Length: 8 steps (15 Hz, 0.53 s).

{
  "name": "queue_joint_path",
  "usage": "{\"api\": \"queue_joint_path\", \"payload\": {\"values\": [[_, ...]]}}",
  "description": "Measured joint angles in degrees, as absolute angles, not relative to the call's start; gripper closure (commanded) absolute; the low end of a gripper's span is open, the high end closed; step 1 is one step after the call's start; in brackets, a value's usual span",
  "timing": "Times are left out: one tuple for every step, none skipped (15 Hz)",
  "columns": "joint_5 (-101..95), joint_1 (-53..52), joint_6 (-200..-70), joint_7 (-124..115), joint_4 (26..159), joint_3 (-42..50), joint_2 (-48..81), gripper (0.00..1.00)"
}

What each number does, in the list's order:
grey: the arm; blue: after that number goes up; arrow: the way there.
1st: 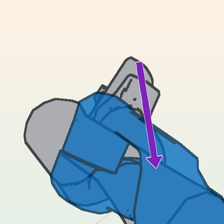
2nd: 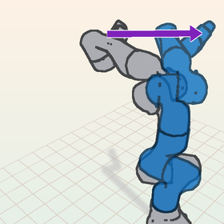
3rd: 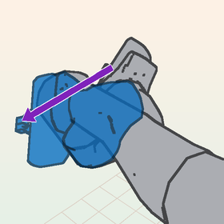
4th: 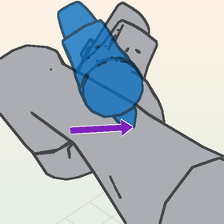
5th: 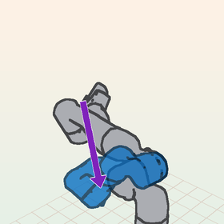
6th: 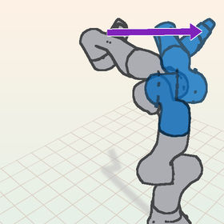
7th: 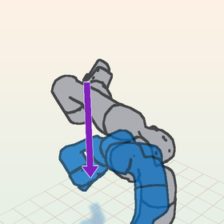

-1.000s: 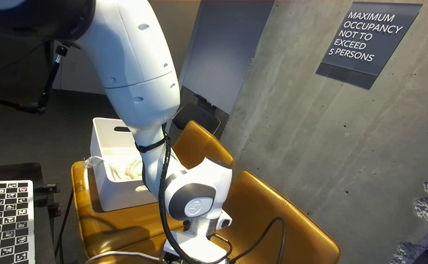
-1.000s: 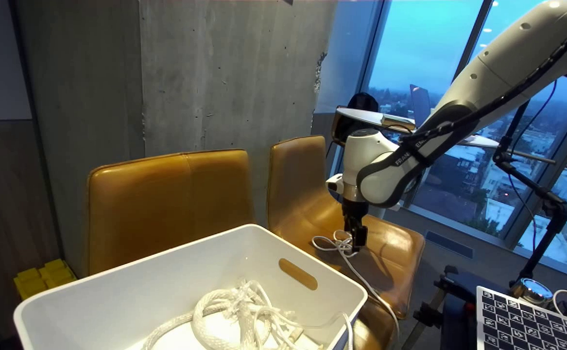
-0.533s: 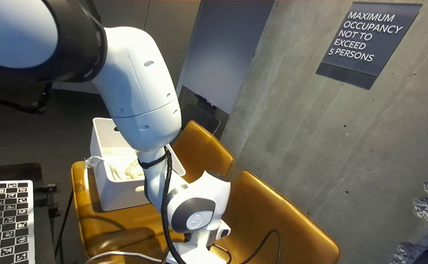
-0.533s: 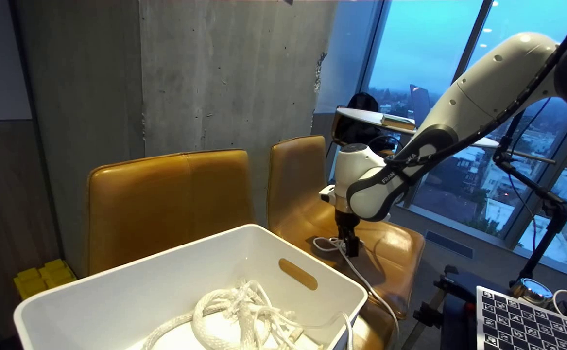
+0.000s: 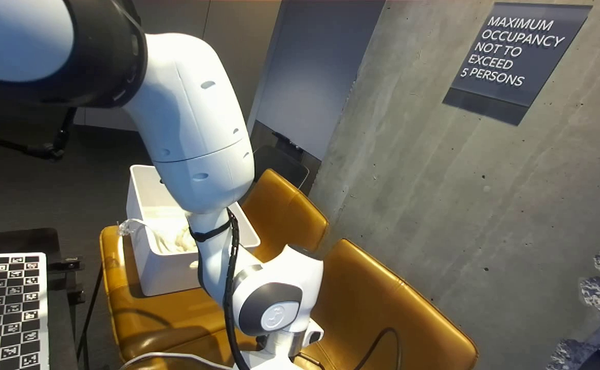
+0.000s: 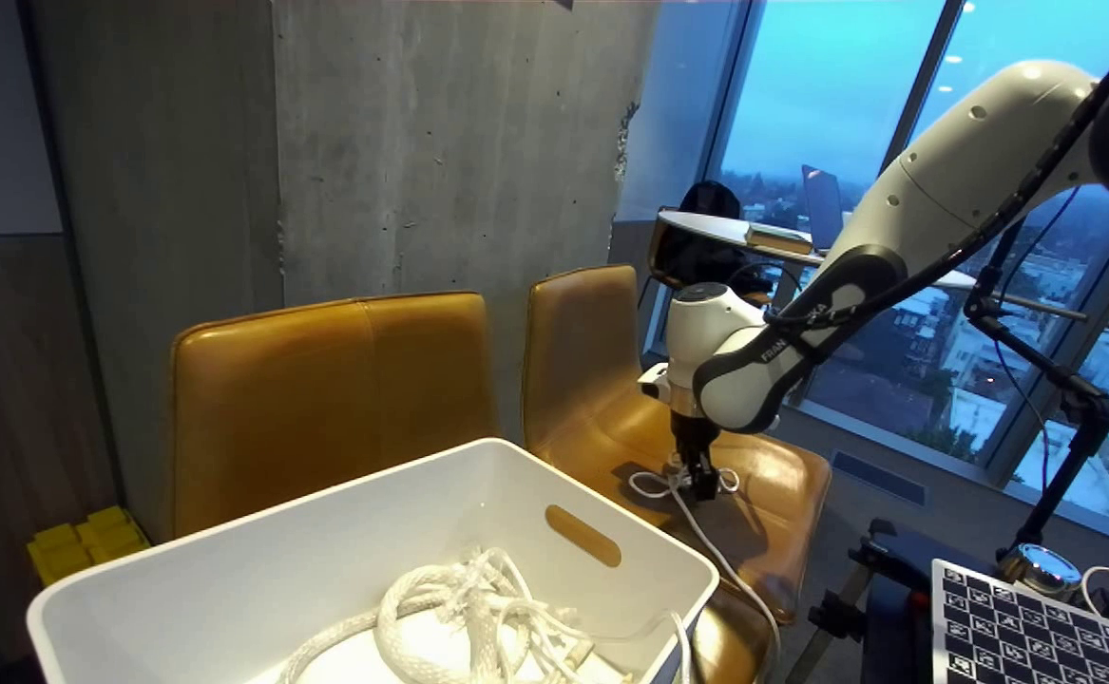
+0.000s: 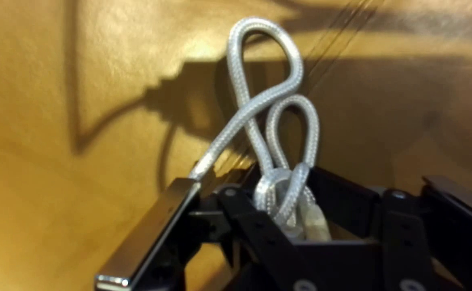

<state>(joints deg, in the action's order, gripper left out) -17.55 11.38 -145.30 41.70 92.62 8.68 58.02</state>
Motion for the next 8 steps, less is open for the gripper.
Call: {"api": "queue_joint_path", "payload": {"values": [[-18.05, 11.33, -145.22, 41.34, 94.80, 9.05, 56.51, 1.00], [-18.61, 11.27, -145.01, 40.89, 97.27, 9.31, 54.58, 1.00], [-18.96, 11.19, -144.55, 40.42, 99.92, 9.39, 52.24, 0.98], [-19.00, 11.01, -143.57, 40.11, 102.36, 9.38, 49.59, 0.98], [-19.00, 10.75, -142.30, 39.91, 104.55, 9.30, 46.68, 0.98], [-19.00, 10.44, -140.88, 39.78, 106.30, 9.11, 43.75, 0.98], [-19.00, 10.09, -139.53, 39.67, 107.69, 8.85, 40.80, 0.98], [-19.00, 9.72, -138.32, 39.51, 108.76, 8.50, 37.91, 0.98]]}}
